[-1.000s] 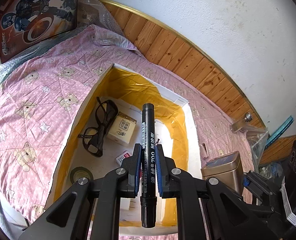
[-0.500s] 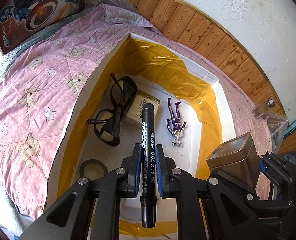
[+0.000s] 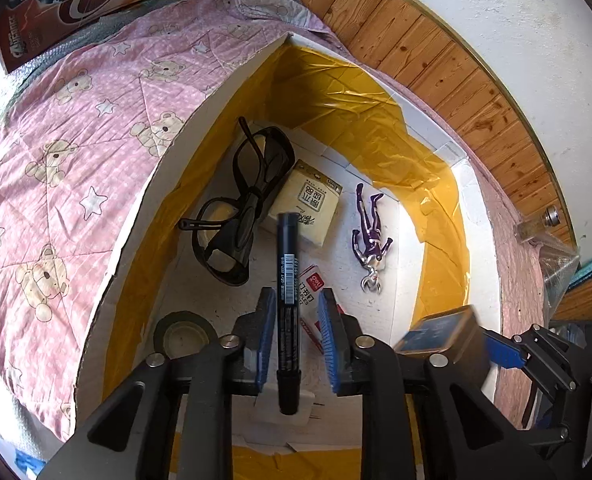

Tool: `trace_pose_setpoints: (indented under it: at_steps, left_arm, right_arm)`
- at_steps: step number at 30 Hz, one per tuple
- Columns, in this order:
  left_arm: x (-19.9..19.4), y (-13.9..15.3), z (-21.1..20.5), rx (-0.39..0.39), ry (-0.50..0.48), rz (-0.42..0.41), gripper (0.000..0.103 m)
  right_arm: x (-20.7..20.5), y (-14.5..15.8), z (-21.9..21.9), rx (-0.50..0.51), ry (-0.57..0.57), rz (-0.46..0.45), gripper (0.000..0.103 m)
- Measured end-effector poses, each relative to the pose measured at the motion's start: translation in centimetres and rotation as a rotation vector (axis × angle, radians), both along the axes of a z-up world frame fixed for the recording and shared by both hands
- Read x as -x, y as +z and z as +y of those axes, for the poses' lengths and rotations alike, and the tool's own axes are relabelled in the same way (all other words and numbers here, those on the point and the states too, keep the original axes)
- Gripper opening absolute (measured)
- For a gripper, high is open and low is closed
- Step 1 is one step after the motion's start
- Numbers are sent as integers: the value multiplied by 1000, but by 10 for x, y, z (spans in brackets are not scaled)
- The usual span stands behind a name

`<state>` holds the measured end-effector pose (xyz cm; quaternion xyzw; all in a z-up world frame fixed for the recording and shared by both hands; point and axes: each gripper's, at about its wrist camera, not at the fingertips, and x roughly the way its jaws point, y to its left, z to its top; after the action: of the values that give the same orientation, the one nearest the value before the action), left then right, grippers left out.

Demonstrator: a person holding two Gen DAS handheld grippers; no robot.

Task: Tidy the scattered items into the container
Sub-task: 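Open right tool to drop the gold tin while left tool releases the marker inside, then lift both open tools out of the box toward the stapler and clip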

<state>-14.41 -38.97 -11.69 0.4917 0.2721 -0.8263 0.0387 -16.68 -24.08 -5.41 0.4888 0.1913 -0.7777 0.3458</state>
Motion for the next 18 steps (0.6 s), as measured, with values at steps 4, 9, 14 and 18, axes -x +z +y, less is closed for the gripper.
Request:
trace_pose_setpoints:
  at_steps: [4,9,14,18]
  left_arm:
    - [-4,2,0,10,2,13,31]
    - [-10,8,-3,0,15,35,31]
    - [-12,12,2,14,0,38,31]
    - [-16,15,7,46,-12,38,31]
  right_arm:
    - [1,2,6,25,-25,-14,53]
    - [-2,6,10,46,-38,-13,53]
    - [-6,9,11,57,-43,-16,53]
    - [-9,13,11,62,-42,-11,53]
